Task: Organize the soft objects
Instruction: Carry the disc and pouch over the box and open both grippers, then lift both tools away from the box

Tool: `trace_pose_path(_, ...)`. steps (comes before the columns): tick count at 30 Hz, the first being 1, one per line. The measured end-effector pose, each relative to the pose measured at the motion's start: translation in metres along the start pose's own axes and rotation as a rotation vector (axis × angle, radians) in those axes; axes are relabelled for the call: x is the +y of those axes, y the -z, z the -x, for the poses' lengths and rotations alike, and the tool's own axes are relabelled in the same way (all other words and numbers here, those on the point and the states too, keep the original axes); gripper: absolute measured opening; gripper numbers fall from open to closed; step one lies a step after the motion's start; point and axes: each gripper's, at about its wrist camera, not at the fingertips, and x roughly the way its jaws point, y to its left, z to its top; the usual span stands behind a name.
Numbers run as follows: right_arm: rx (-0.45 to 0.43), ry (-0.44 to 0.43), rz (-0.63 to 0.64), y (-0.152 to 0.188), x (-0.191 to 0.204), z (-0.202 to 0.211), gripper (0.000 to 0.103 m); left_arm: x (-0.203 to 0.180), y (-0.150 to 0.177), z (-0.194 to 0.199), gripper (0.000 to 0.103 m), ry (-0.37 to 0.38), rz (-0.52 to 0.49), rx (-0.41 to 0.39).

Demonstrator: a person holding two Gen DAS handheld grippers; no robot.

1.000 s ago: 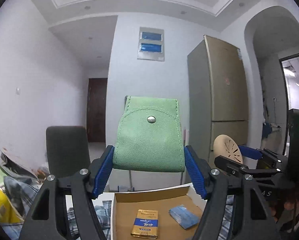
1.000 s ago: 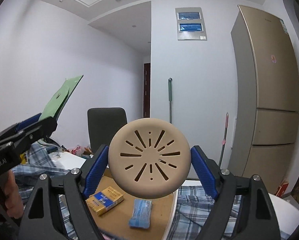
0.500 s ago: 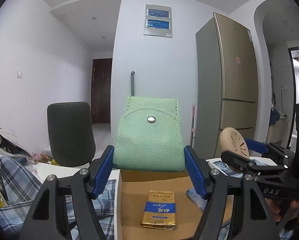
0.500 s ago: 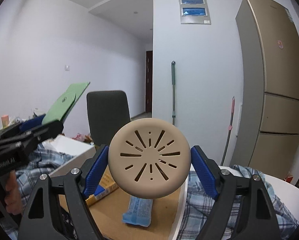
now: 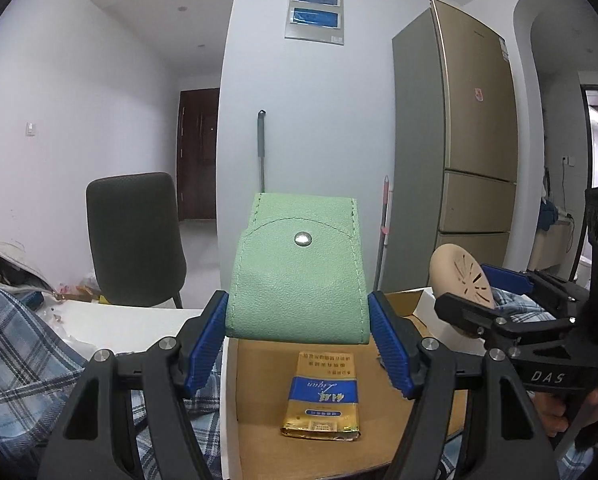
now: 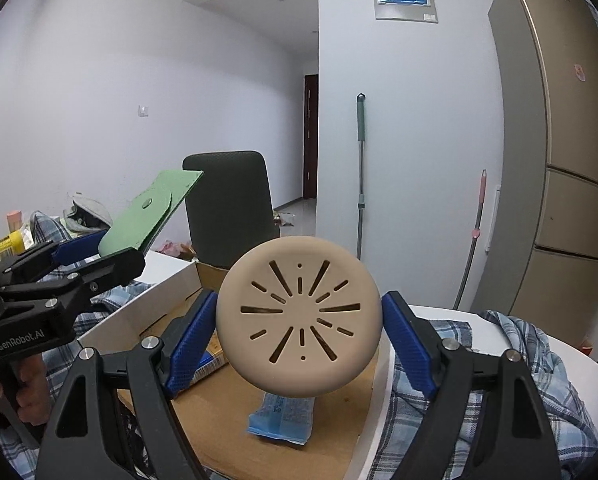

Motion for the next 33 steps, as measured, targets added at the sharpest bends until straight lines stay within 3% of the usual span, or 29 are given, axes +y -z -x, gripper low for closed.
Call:
trace_pose_path(7,0.022,-0.017,0.012,0.001,0.001,-0.005,0.082,-0.005,-0.002,-0.002,0.072,0.001,-0.021,0.013)
trace_pose_path(9,0.021,-0.014,0.020,0.000,0.002,-0.005,0.085,-0.003,-0.006,-0.001,0.081,-0.001,-0.018,0.011)
trace_pose_path(10,0.019,-0.012,0.023,0.000,0.003,-0.005,0.091,-0.003,-0.006,-0.001,0.085,-0.005,-0.014,0.009)
trace_pose_path(22,0.009,0.015,0.019,-0.003,-0.001,0.000,0.093,-0.004,-0.010,0.007,0.085,-0.014,-0.026,-0.025)
trace_pose_path(28,-0.081,0.034,-0.021,-0.042,-0.001,0.042,0.093,-0.007,-0.047,0.045,0.085,0.002,-0.004,-0.125)
trace_pose_path(33,-0.174,0.055,-0.004,-0.075,0.013,0.093,0.093,-0.021,-0.076,0.090,0.085,0.000,-0.047,-0.194)
